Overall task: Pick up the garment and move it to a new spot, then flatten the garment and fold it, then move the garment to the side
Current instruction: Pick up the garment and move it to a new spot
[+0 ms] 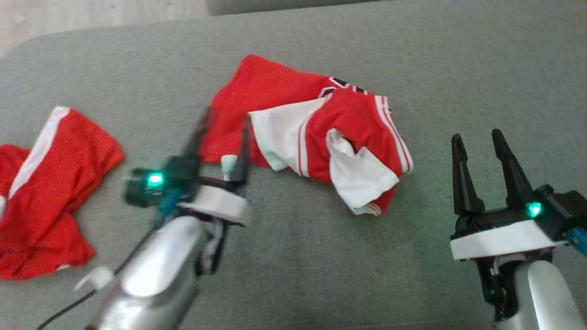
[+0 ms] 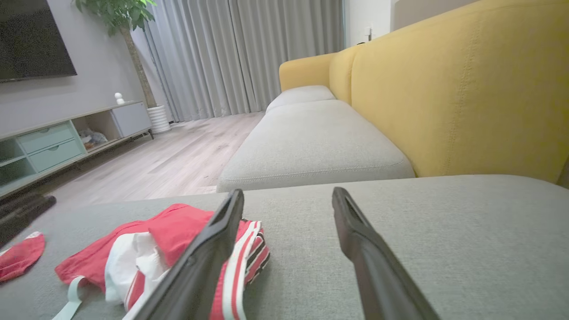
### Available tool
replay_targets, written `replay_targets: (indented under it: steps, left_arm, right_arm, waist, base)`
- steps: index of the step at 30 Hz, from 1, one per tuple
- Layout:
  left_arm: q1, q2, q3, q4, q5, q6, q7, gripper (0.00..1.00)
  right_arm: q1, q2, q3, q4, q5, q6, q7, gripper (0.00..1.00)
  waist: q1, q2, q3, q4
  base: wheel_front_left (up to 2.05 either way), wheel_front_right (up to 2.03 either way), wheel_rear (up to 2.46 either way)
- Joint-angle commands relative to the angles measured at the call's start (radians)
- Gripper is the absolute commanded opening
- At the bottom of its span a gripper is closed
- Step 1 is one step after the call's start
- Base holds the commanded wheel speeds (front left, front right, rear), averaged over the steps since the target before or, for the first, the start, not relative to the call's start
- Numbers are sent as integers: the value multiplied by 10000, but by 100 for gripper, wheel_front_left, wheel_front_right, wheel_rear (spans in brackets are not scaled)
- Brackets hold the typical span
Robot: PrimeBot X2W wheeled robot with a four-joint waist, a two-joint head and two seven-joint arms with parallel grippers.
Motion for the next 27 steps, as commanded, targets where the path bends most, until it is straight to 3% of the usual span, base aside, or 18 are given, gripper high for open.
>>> replay_targets:
  steps: [1, 6, 13, 18, 27]
  left_arm:
    - [16, 411, 693, -630, 192, 191, -105, 100]
    - [1039, 1332, 2265, -1809, 482, 561, -108, 100]
    - [2540, 2206, 3563, -2313, 361, 264, -109, 100]
    - [3365, 2575, 3658, -2539, 65, 54, 35, 100]
    - [4274, 2613, 3233, -3250, 111, 332, 569, 100]
  right_arm:
    - [-57, 7, 206, -410, -99, -7, 63, 100]
    - [135, 8, 219, -487, -136, -7, 245, 100]
    - [422, 6, 240, -537, -169, -7, 461, 100]
    - [678, 0, 289, -545, -129, -7, 635, 100]
    - [1209, 8, 238, -647, -102, -7, 887, 100]
  waist:
    - [1, 0, -229, 318]
    - [1, 0, -456, 703]
    - [1, 0, -860, 1012]
    - [1, 0, -1175, 1010]
    - [1, 0, -1635, 828]
  base:
    - [0, 0, 0]
    - [0, 0, 0]
    - [0, 0, 0]
    - [0, 0, 0]
    - [0, 0, 0]
